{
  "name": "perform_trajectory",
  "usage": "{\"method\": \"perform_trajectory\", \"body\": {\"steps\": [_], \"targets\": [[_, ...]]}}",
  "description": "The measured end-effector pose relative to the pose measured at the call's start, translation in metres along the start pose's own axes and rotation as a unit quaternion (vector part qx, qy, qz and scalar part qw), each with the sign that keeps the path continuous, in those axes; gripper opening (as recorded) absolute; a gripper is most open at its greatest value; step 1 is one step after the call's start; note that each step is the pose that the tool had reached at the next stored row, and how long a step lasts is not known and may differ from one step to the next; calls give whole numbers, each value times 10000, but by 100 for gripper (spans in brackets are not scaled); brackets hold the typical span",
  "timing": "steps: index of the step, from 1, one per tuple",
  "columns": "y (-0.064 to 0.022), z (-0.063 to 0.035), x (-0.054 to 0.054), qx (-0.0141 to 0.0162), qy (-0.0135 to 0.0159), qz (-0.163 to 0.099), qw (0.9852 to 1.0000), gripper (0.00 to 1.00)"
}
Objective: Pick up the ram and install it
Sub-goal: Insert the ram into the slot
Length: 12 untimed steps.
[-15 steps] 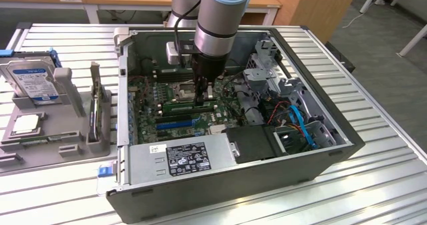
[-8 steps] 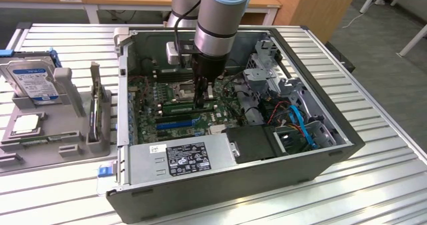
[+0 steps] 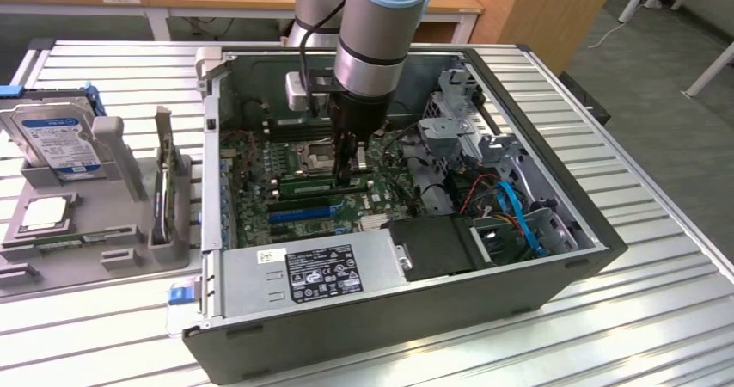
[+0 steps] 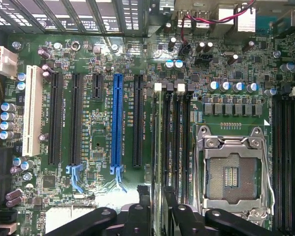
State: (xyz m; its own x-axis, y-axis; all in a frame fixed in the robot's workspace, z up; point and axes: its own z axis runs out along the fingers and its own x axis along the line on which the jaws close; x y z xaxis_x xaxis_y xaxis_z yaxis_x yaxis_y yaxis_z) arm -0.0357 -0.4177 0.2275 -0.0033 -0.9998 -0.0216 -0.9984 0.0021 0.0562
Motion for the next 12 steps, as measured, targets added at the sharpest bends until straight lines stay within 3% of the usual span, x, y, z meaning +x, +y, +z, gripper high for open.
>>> {"method": "perform_trajectory", "body": {"steps": [12], "targets": [[4, -80, -2, -1, 0, 0, 10000, 25]]}}
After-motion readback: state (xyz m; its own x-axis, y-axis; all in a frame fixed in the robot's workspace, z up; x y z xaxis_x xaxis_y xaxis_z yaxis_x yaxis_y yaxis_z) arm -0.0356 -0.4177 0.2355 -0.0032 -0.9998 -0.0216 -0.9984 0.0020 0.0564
